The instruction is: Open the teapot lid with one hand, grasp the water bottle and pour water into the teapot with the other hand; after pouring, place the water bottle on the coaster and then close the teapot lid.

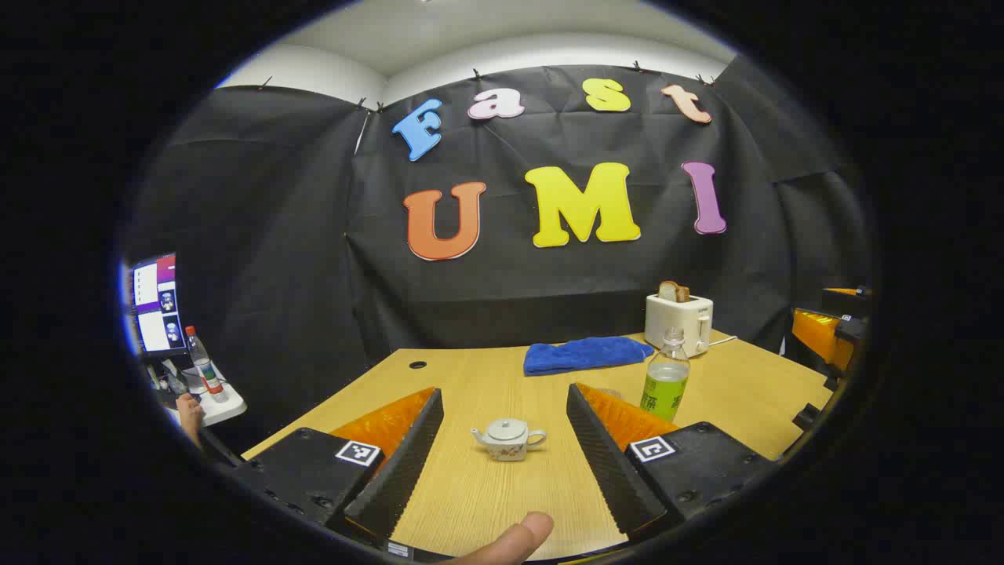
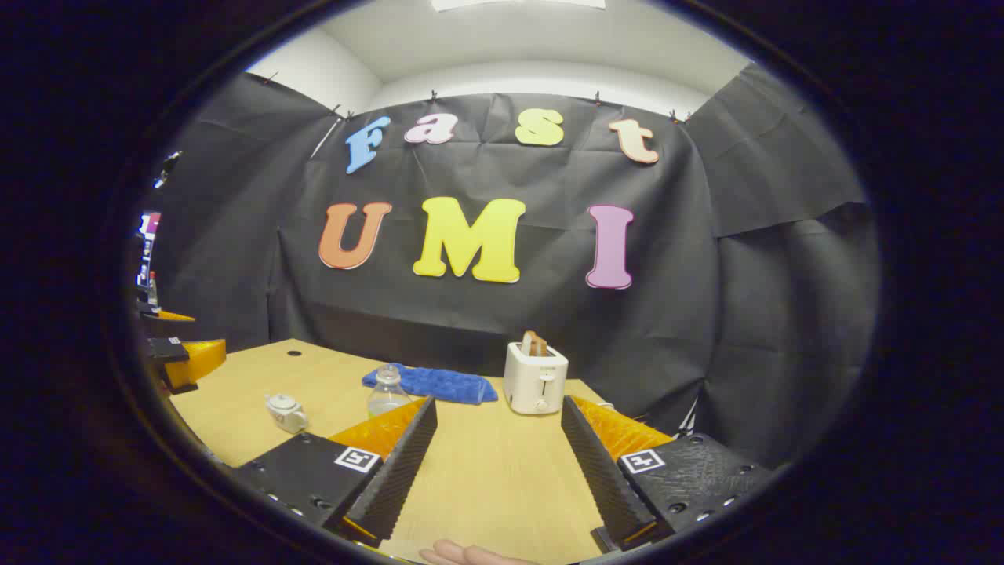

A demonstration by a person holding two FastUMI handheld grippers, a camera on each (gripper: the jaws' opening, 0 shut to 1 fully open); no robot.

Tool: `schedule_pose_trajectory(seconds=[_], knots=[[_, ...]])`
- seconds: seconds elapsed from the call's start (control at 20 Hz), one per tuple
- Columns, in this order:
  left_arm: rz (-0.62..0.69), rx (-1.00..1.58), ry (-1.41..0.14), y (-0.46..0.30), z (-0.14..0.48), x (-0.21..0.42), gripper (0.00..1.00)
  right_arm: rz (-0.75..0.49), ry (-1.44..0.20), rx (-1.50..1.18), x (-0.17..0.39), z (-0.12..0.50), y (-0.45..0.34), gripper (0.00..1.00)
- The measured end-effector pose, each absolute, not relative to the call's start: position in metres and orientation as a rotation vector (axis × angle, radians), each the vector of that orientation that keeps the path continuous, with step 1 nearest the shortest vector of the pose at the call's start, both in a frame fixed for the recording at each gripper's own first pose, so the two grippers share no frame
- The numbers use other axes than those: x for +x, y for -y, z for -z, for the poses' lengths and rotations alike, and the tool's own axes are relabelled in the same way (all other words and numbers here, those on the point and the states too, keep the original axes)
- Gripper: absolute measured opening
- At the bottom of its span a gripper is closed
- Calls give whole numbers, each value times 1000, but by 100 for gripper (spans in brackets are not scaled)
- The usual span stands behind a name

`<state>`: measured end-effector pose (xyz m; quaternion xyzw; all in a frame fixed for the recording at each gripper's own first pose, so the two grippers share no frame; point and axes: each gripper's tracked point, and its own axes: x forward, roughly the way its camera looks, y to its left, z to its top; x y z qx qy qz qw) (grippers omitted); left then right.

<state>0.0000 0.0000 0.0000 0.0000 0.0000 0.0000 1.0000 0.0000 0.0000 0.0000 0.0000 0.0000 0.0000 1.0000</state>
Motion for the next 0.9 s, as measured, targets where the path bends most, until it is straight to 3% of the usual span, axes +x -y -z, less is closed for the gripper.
schedule_pose_trajectory(seconds=[0.55,0.9], knots=[[-13,-39,23,-17,-5,7,99,-27,1,-4,-1,-1,-7,93],[-9,-56,-25,-19,9,14,99,-16,-20,0,4,5,-3,98]])
